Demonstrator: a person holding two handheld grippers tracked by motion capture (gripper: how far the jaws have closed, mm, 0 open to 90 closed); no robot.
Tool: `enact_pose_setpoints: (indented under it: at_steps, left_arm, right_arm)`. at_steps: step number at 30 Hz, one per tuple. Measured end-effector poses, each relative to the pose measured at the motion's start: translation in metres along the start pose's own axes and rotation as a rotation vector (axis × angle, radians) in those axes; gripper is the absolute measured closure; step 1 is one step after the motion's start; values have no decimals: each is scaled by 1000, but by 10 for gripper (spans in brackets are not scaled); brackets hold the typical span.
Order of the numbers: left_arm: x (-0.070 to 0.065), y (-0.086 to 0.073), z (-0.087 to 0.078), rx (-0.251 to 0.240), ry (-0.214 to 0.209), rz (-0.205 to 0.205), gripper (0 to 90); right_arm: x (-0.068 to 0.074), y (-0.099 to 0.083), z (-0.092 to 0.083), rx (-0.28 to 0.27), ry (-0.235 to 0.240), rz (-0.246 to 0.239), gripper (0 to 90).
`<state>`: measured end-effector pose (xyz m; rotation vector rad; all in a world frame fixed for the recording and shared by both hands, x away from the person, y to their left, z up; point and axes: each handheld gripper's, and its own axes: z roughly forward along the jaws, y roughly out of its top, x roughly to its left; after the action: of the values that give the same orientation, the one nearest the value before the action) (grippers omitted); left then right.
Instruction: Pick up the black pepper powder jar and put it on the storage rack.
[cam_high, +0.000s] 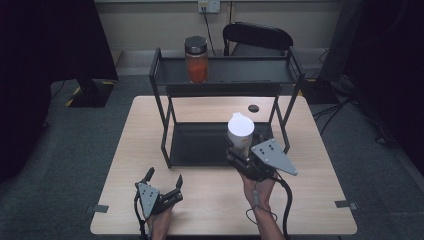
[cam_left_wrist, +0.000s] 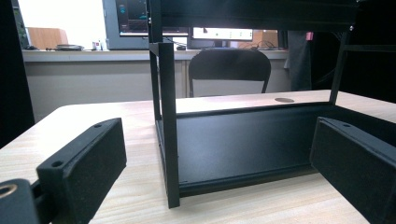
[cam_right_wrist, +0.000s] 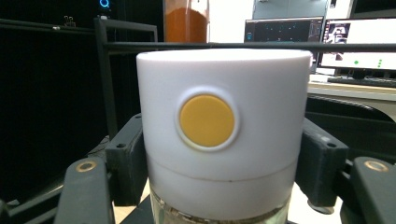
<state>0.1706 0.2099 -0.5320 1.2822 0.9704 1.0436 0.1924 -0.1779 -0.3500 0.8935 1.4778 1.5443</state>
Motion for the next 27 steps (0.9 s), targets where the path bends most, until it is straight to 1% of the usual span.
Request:
enact_pose_setpoints:
  at_steps: [2, 12, 23, 27]
  left_arm:
    - [0, 0, 0, 0, 0, 0, 30]
    - [0, 0, 0, 0, 0, 0, 29]
    - [0, 0, 0, 0, 0, 0, 29]
    - [0, 0, 0, 0, 0, 0, 29]
  right_arm:
    - [-4, 5, 2, -5, 4, 8, 303]
    - [-18, 33, 14, -24, -3, 8, 304]
    - [-26, 68, 32, -45, -1, -11, 304]
    - [-29, 80, 40, -51, 9, -8, 304]
